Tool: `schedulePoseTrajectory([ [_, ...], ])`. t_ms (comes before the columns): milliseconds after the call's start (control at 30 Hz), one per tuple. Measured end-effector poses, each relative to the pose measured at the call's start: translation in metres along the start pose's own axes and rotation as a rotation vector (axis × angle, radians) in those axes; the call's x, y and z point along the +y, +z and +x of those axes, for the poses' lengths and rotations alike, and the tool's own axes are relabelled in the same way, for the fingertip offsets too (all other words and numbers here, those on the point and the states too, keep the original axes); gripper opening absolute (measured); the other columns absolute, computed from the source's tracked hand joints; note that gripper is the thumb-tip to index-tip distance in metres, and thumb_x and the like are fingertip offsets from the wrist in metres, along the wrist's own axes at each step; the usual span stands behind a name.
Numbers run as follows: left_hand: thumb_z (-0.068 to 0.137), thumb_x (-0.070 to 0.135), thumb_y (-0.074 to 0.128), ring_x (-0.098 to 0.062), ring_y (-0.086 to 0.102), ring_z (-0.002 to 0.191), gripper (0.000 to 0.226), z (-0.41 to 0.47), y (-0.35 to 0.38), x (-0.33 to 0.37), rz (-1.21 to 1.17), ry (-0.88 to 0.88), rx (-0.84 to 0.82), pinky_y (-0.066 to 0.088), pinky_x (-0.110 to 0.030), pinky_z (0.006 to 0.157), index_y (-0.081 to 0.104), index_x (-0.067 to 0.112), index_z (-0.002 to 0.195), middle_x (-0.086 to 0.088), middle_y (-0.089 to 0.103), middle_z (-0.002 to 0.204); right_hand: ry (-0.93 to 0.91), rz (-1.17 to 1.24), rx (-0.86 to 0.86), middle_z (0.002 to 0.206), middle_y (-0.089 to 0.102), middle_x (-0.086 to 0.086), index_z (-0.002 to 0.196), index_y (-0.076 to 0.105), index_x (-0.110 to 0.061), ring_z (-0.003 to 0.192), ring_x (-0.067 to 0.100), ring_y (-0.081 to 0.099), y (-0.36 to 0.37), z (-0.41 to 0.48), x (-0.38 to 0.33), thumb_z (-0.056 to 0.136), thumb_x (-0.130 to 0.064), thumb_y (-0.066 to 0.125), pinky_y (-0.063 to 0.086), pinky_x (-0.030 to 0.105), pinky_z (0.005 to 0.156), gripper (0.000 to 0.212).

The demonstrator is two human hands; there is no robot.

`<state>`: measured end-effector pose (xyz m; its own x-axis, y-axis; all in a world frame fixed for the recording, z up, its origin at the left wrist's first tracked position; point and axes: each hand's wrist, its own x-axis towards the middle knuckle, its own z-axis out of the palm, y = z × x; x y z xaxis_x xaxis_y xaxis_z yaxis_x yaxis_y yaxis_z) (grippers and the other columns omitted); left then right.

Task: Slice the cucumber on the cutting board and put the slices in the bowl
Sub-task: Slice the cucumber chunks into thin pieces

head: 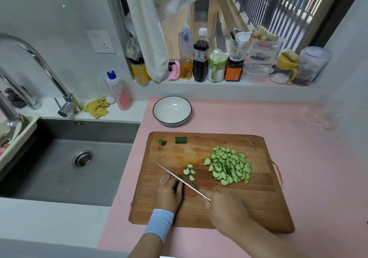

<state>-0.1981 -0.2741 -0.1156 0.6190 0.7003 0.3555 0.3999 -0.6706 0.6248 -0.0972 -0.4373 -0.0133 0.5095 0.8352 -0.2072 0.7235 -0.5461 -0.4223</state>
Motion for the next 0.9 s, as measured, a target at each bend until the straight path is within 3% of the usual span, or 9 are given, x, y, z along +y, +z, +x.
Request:
schedulePoseTrajectory([
  [133, 0.076, 0.001, 0.077, -0.011, 0.053, 0.087, 0.017, 0.000, 0.000, 0.001, 0.002, -0.008, -0.002, 0.037, -0.009, 0.085, 0.072, 0.011, 0.088, 0.001, 0.066, 0.090, 0.036, 0.034, -0.028, 0.091, 0.068, -0.002, 0.131, 0.056, -0.038, 0.075, 0.019, 0.052, 0.004, 0.001, -0.002, 0.100, -0.032, 0.040, 0.041, 0.030, 0.066, 0.035],
  [300, 0.075, 0.002, 0.078, -0.010, 0.052, 0.086, 0.013, 0.000, 0.001, 0.000, 0.001, -0.014, -0.005, 0.036, -0.006, 0.085, 0.071, 0.011, 0.082, 0.002, 0.064, 0.086, 0.089, 0.039, -0.054, 0.086, 0.069, 0.000, 0.113, 0.063, -0.029, 0.085, 0.025, 0.066, 0.006, 0.014, -0.013, 0.102, -0.033, 0.039, 0.040, 0.029, 0.066, 0.027],
  [533, 0.077, 0.001, 0.075, -0.011, 0.049, 0.084, 0.012, -0.001, 0.000, 0.001, 0.011, 0.008, 0.002, 0.036, -0.010, 0.082, 0.068, 0.010, 0.081, 0.001, 0.059, 0.084, 0.089, 0.030, -0.049, 0.091, 0.071, 0.003, 0.110, 0.063, -0.027, 0.086, 0.028, 0.067, 0.005, 0.019, -0.018, 0.103, -0.035, 0.040, 0.044, 0.031, 0.067, 0.026],
  [767, 0.077, 0.001, 0.074, -0.013, 0.053, 0.086, 0.013, -0.001, 0.001, 0.000, -0.004, 0.011, 0.003, 0.040, -0.013, 0.084, 0.071, 0.011, 0.086, 0.001, 0.063, 0.087, 0.086, 0.000, 0.001, 0.104, 0.072, 0.004, 0.142, 0.049, -0.039, 0.098, 0.028, 0.066, 0.011, 0.005, -0.015, 0.103, -0.040, 0.039, 0.050, 0.035, 0.078, 0.040],
  [900, 0.076, 0.000, 0.074, -0.013, 0.053, 0.084, 0.014, 0.000, 0.001, -0.001, -0.003, 0.010, 0.008, 0.042, -0.015, 0.080, 0.070, 0.010, 0.085, 0.001, 0.063, 0.086, 0.103, 0.035, -0.008, 0.105, 0.072, -0.002, 0.146, 0.044, -0.043, 0.096, 0.023, 0.066, 0.011, -0.007, -0.009, 0.104, -0.041, 0.038, 0.050, 0.033, 0.078, 0.042],
])
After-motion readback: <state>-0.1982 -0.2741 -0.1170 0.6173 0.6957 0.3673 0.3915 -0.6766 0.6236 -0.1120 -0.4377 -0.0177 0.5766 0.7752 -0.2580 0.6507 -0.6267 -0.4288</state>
